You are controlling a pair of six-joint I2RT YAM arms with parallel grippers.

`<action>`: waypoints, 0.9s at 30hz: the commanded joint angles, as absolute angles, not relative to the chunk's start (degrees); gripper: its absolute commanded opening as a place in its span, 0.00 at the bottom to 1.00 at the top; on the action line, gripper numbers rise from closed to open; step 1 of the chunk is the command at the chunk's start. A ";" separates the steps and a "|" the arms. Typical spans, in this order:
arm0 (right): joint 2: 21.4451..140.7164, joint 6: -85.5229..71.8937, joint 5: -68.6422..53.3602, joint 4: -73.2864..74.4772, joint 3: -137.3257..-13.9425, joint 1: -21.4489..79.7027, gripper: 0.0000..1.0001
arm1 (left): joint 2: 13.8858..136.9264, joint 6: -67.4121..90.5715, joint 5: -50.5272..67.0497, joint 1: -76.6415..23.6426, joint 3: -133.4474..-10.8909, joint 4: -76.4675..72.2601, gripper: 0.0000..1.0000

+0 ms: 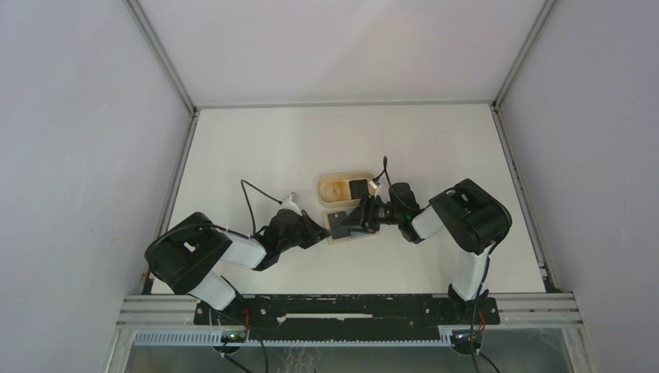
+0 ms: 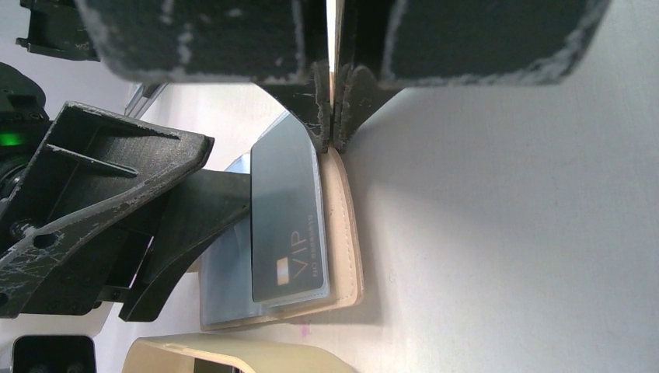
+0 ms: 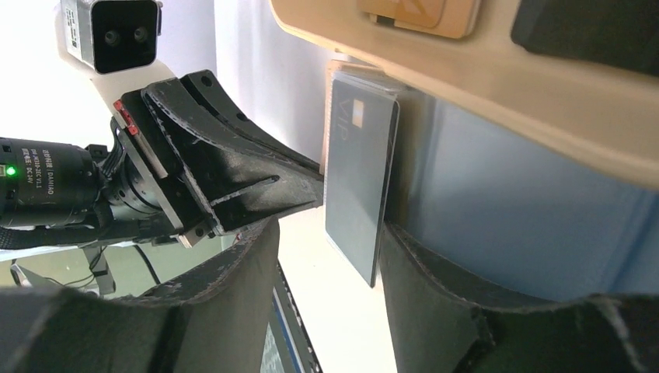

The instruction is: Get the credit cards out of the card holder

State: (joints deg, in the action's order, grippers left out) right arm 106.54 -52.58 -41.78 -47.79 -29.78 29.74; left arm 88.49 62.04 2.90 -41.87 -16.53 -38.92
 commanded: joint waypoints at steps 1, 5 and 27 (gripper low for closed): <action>108.73 -51.87 -40.35 -47.63 -32.04 31.53 0.60 | 91.22 58.98 2.98 -42.25 -15.39 -26.99 0.00; 110.66 -53.50 -40.87 -50.01 -32.94 33.26 0.62 | 91.28 58.88 3.08 -42.20 -15.42 -27.12 0.00; 108.47 -55.63 -45.67 -54.43 -29.55 26.82 0.54 | 91.75 58.80 3.16 -42.27 -15.38 -27.47 0.00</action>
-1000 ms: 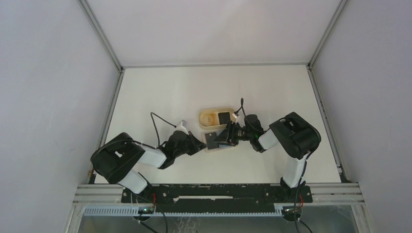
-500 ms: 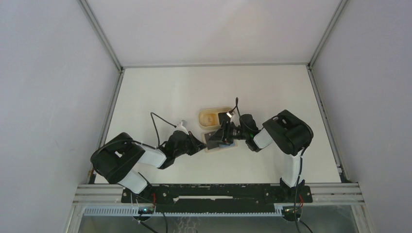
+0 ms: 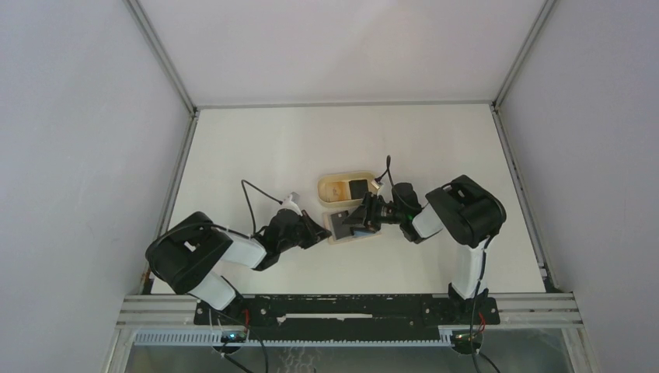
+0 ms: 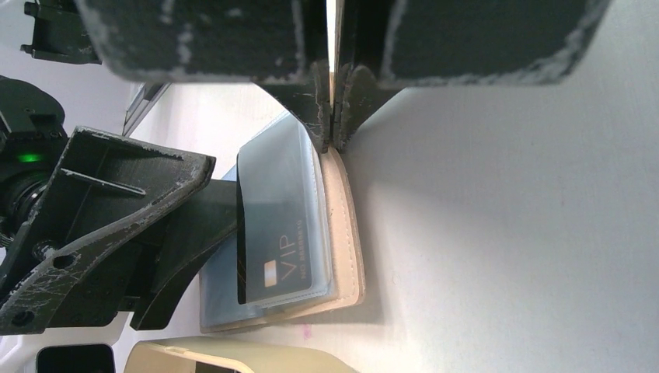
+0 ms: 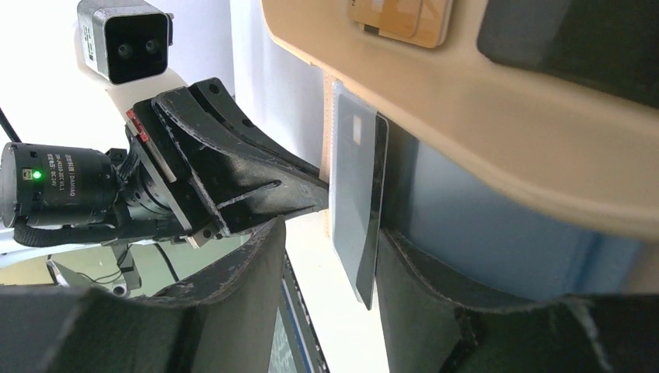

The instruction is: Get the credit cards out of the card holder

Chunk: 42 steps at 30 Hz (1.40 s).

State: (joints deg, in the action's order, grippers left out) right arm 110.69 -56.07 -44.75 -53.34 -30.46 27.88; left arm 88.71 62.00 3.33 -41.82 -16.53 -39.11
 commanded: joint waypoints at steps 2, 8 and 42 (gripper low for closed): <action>108.41 -55.84 -45.95 -54.82 -29.33 26.56 0.53 | 91.64 58.80 3.23 -42.22 -15.32 -27.38 0.00; 108.61 -56.88 -46.95 -56.83 -28.42 25.31 0.47 | 91.38 58.66 3.02 -42.17 -15.15 -27.18 0.00; 110.09 -57.31 -49.76 -59.25 -26.87 22.15 0.15 | 91.67 58.60 3.08 -42.20 -15.01 -27.08 0.00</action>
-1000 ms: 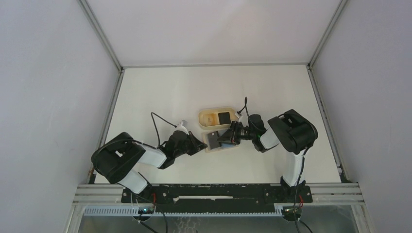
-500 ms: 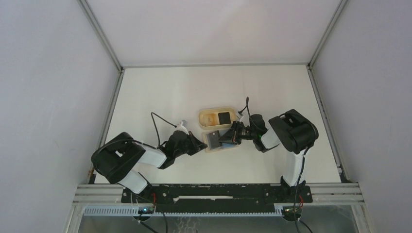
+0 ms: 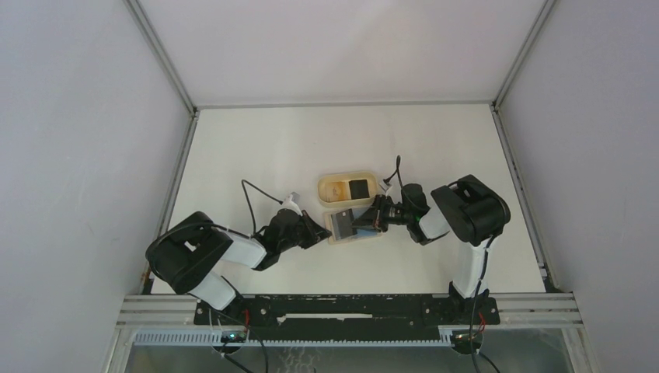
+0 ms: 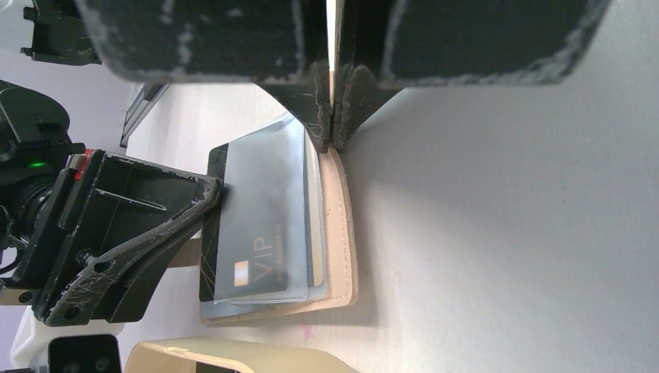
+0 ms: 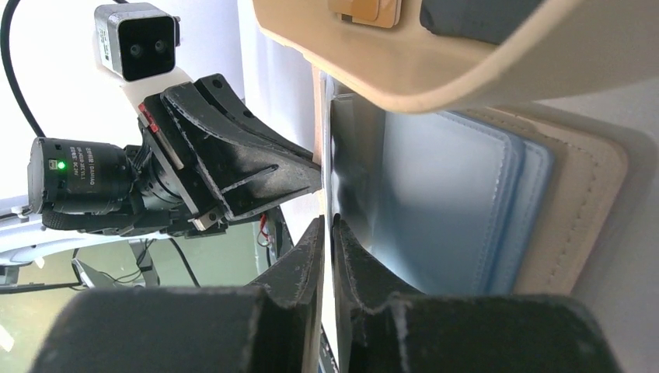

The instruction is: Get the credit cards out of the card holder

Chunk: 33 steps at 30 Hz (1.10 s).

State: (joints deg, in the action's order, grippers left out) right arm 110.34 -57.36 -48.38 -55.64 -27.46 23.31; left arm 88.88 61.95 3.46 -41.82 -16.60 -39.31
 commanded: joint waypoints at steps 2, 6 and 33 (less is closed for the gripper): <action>109.96 -57.22 -49.90 -59.25 -26.65 21.81 0.15 | 91.72 58.64 3.04 -42.18 -14.94 -27.08 0.00; 109.78 -56.98 -50.05 -59.26 -26.09 21.29 0.15 | 91.69 58.64 3.00 -42.20 -14.91 -27.10 0.00; 90.23 -42.34 -40.29 -31.70 -24.22 16.48 0.00 | 90.25 57.51 2.35 -42.16 -15.09 -26.41 0.00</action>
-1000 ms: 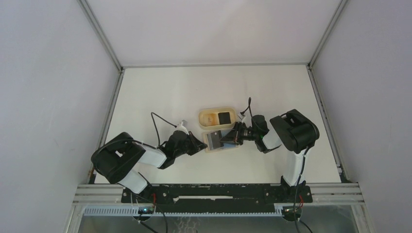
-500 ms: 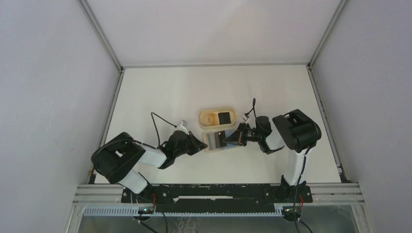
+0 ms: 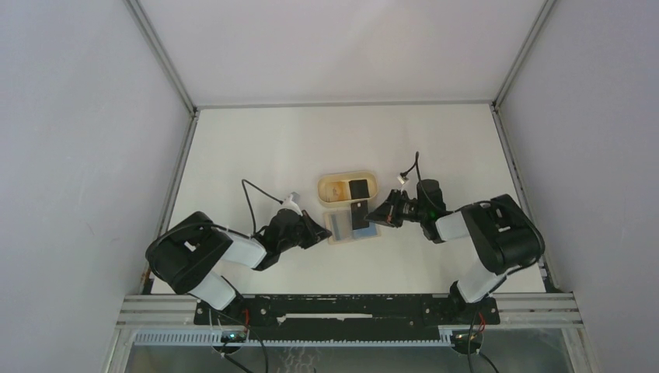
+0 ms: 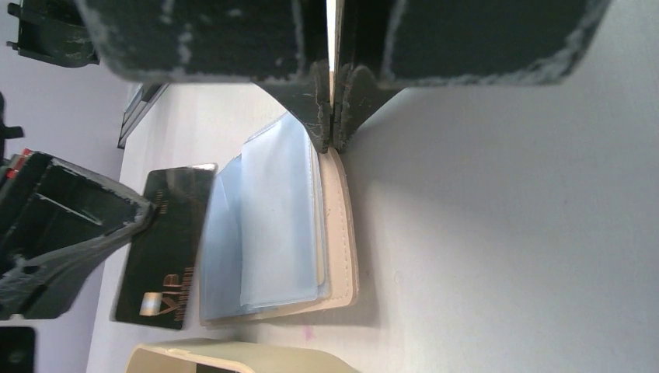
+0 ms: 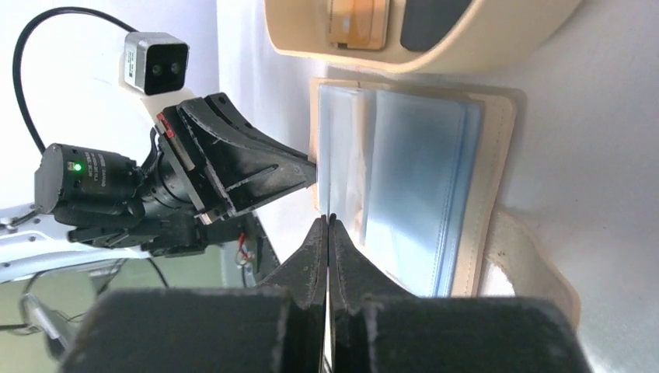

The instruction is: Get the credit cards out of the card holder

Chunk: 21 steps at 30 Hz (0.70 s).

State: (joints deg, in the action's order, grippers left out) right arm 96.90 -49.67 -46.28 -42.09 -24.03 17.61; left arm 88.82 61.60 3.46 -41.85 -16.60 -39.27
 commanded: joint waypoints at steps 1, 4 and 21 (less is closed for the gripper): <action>88.53 -41.36 -38.92 -29.21 -24.44 16.38 0.00 | 89.98 57.41 1.90 -42.16 -14.99 -26.24 0.00; 83.86 -38.42 -35.17 -21.46 -25.73 16.12 0.00 | 89.40 57.22 1.36 -42.10 -14.35 -27.01 0.00; 70.32 -32.87 -24.19 -7.14 -34.35 16.00 0.00 | 88.81 57.16 2.41 -41.93 -9.85 -36.39 0.00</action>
State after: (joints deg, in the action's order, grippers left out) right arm 69.56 -35.46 -26.98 -8.75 -29.36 16.62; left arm 87.31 60.42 3.62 -41.87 -13.08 -43.24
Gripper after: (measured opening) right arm 0.006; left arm 0.008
